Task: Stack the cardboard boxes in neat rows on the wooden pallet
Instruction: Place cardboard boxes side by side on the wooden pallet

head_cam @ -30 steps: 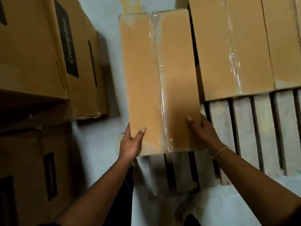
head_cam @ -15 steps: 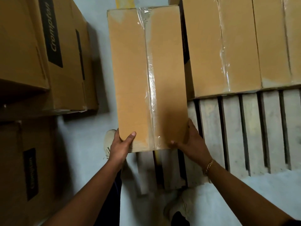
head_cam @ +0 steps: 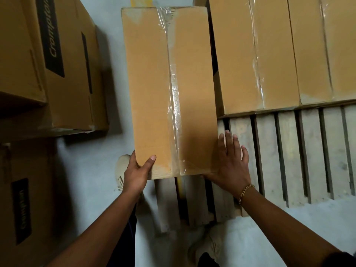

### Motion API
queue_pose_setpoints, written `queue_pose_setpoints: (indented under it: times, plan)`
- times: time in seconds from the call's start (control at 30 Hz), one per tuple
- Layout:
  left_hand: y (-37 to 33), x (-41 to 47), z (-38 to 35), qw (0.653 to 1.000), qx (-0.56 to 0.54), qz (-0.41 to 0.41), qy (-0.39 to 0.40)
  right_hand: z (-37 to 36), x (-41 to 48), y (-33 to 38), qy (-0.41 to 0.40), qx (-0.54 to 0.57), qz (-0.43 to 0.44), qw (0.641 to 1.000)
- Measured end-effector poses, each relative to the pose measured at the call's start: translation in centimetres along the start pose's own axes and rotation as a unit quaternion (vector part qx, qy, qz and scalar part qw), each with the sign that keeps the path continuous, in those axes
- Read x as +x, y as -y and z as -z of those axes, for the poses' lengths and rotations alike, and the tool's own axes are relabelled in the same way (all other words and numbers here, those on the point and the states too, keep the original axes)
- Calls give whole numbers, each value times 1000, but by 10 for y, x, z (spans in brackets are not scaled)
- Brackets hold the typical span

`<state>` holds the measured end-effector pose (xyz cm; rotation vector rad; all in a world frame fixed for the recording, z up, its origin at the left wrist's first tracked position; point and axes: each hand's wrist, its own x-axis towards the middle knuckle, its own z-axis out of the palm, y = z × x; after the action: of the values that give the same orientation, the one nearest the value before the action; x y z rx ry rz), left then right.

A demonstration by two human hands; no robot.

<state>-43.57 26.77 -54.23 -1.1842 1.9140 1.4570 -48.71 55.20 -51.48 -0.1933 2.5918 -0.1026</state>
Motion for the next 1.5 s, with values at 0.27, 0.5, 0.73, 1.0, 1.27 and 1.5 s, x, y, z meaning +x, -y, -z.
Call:
queue_pose_setpoints:
  times: [0.27,0.5,0.73,1.0,1.27,1.5]
  plan:
    - [-24,14,-10,999,-17,-24,22,30,21,-2,-34,-48,-10,998]
    - [-50,46,-16,999,-23,-26,15,65,67,-4,-27,-103,6,994]
    - [-76,68,-15,999,-31,-41,-5,88,101,8,1,-110,-12,994]
    - [-103,86,-12,996,-11,-84,-15,109,132,16,4,-110,-11,994]
    - [-127,100,-14,994,26,-97,-31,126,161,22,26,-73,-20,997]
    - [-128,94,-17,990,82,-115,-17,123,159,20,42,-114,19,992]
